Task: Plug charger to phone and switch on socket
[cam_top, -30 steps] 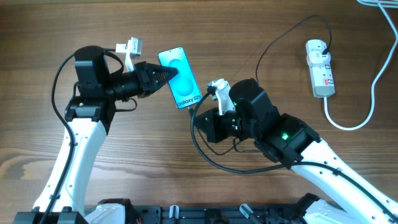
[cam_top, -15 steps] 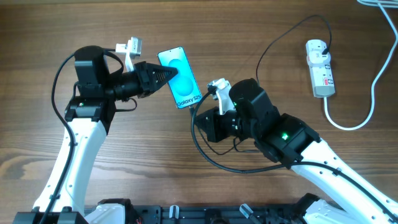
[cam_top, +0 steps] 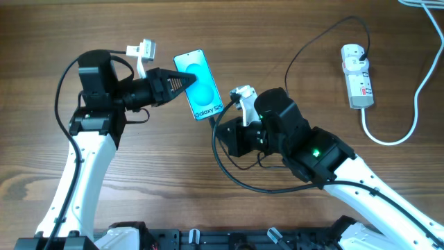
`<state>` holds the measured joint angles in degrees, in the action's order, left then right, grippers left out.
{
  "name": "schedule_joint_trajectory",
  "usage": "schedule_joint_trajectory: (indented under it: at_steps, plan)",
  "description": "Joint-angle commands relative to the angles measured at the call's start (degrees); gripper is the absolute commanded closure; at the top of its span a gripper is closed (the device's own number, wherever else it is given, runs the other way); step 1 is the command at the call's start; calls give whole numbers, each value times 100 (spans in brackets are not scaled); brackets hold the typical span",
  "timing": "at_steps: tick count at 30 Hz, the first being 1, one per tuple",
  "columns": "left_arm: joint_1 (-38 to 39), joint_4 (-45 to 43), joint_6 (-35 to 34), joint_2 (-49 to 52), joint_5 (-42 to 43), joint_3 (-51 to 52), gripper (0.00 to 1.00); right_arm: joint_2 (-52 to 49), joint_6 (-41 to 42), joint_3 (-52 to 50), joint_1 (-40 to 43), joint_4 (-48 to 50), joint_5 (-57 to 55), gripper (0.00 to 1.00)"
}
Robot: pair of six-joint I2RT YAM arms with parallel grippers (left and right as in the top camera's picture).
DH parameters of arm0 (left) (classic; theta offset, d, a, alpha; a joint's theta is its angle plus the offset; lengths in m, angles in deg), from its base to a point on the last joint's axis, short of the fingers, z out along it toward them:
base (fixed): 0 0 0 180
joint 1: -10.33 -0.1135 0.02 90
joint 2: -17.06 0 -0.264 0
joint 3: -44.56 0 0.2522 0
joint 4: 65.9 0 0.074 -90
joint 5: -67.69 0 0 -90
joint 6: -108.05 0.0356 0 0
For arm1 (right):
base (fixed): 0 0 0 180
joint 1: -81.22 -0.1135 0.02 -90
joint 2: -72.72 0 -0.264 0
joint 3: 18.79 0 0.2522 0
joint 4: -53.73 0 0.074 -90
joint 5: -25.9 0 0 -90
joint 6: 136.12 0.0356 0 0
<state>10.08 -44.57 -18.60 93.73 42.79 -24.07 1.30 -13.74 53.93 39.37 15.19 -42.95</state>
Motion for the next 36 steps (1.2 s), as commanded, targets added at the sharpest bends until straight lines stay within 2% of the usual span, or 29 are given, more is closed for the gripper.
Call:
schedule_joint_trajectory:
  at_steps: [1,7,13,19,31,34,36]
  plan:
    - [116,118,175,-81,1064,-20,96,-39,81,114,68,590,-496,96]
    - [157,378,199,-81,1163,-20,96,-39,125,114,68,927,-769,96]
    - [614,426,509,-81,1309,-20,96,-39,98,114,70,1266,-918,96]
    - [627,1464,1423,-81,1316,-20,96,-37,63,116,114,1556,-960,96]
    - [761,1611,1694,-81,1781,-20,96,-35,-74,229,221,2052,-782,96]
    - [765,1604,1696,-81,1779,-20,96,-37,-76,256,221,1904,-761,96]
    - [734,1469,1690,-81,1663,-20,96,-35,-72,256,221,1462,-758,96]
